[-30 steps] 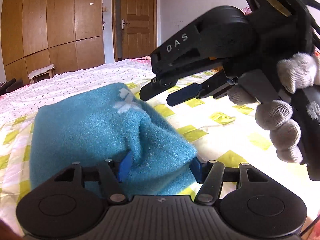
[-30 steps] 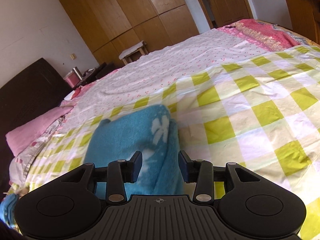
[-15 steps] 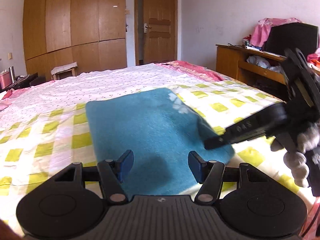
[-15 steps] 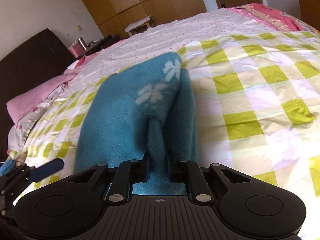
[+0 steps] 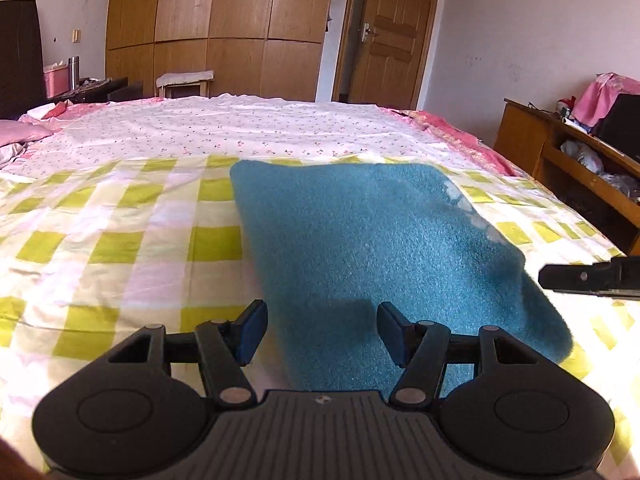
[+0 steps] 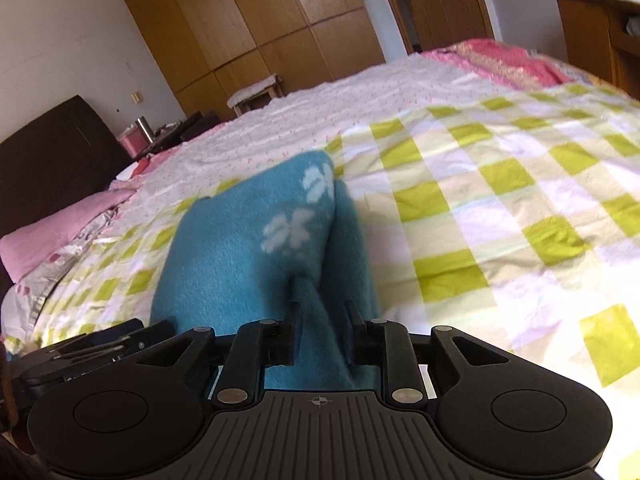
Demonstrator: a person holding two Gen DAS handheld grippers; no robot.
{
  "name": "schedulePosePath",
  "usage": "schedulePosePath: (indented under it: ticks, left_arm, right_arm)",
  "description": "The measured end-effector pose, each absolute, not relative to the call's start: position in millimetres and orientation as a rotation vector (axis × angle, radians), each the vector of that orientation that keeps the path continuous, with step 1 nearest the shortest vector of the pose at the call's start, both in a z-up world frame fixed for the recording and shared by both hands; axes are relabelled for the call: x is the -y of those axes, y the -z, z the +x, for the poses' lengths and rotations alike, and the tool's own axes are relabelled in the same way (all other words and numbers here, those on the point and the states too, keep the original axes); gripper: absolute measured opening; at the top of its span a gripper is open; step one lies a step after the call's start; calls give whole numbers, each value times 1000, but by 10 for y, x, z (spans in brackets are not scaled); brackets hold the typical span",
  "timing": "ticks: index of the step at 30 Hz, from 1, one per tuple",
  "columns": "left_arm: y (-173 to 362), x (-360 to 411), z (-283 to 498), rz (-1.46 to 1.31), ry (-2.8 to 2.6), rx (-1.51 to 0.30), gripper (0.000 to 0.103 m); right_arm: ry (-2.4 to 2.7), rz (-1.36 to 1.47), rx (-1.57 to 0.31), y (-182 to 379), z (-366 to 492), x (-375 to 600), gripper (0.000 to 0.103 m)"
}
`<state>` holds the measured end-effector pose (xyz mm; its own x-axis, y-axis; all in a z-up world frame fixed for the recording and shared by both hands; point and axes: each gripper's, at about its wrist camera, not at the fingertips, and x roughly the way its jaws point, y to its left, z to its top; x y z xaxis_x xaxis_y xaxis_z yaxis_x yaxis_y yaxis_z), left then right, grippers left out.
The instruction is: Fold small clothes
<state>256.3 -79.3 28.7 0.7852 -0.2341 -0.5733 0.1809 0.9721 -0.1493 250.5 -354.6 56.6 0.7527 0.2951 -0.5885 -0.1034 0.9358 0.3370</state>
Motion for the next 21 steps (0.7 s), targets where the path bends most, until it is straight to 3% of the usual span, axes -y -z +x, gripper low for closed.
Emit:
schedulePosePath:
  ticks: [2, 3, 7, 8, 9, 19, 21]
  left_arm:
    - [-322, 788, 2597, -82, 227, -626, 65]
    - [-334, 793, 2611, -75, 227, -623, 65]
    - [-360, 788, 2659, -56, 212, -606, 65]
    - [-347, 774, 2678, -63, 204, -612, 65]
    - [-328, 758, 2697, -67, 193, -619, 65]
    - [-290, 737, 2800, -175, 183, -674, 68]
    - [-302, 749, 2765, -179, 196, -677, 68]
  right_arm:
    - [-235, 258, -668, -650, 2630, 3450, 47]
    - [-222, 244, -666, -657, 2706, 3408, 49]
    - [-189, 245, -671, -570, 3089, 3306, 47]
    - [-169, 233, -687, -530, 3163, 3296, 40]
    - [-171, 238, -711, -463, 3234, 3298, 25]
    - [-158, 267, -673, -316, 3306, 3420, 26]
    - [-159, 229, -647, -375, 3232, 3379, 31]
